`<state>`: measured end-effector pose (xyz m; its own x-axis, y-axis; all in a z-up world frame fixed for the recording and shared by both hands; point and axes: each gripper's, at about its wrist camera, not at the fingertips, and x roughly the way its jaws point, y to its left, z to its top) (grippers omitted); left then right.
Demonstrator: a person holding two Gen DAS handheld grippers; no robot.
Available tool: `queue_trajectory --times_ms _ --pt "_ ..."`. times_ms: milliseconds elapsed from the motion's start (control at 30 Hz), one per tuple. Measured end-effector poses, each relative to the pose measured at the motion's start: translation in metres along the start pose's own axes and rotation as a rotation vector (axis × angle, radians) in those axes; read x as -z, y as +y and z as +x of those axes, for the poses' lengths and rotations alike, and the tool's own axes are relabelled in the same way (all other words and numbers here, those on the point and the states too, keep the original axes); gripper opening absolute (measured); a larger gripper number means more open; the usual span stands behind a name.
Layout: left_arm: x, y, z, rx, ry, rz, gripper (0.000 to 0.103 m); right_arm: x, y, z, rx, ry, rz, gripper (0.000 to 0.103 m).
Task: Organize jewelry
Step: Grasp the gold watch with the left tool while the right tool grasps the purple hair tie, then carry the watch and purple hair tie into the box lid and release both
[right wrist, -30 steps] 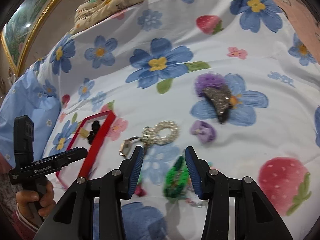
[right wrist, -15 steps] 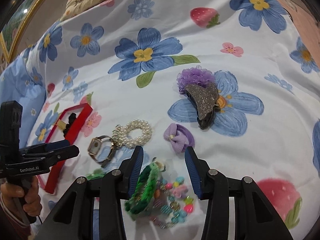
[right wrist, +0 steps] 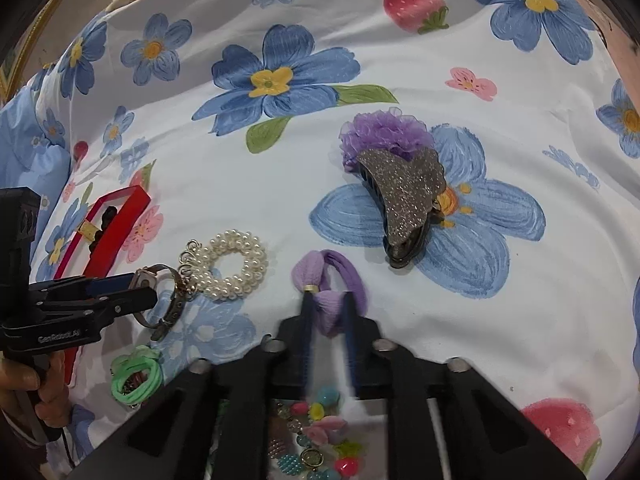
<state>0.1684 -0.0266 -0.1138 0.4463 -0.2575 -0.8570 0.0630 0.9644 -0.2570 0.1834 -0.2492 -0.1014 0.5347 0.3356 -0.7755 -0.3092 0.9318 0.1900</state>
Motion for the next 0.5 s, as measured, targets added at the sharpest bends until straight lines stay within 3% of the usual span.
queue_trajectory --times_ms 67,500 --pt "0.000 0.001 0.000 0.018 -0.001 -0.004 0.012 0.001 -0.002 -0.002 -0.008 -0.006 0.011 0.006" --pt "0.019 0.009 -0.034 0.044 -0.058 -0.022 0.011 0.010 0.017 -0.039 -0.098 -0.086 0.065 0.003"
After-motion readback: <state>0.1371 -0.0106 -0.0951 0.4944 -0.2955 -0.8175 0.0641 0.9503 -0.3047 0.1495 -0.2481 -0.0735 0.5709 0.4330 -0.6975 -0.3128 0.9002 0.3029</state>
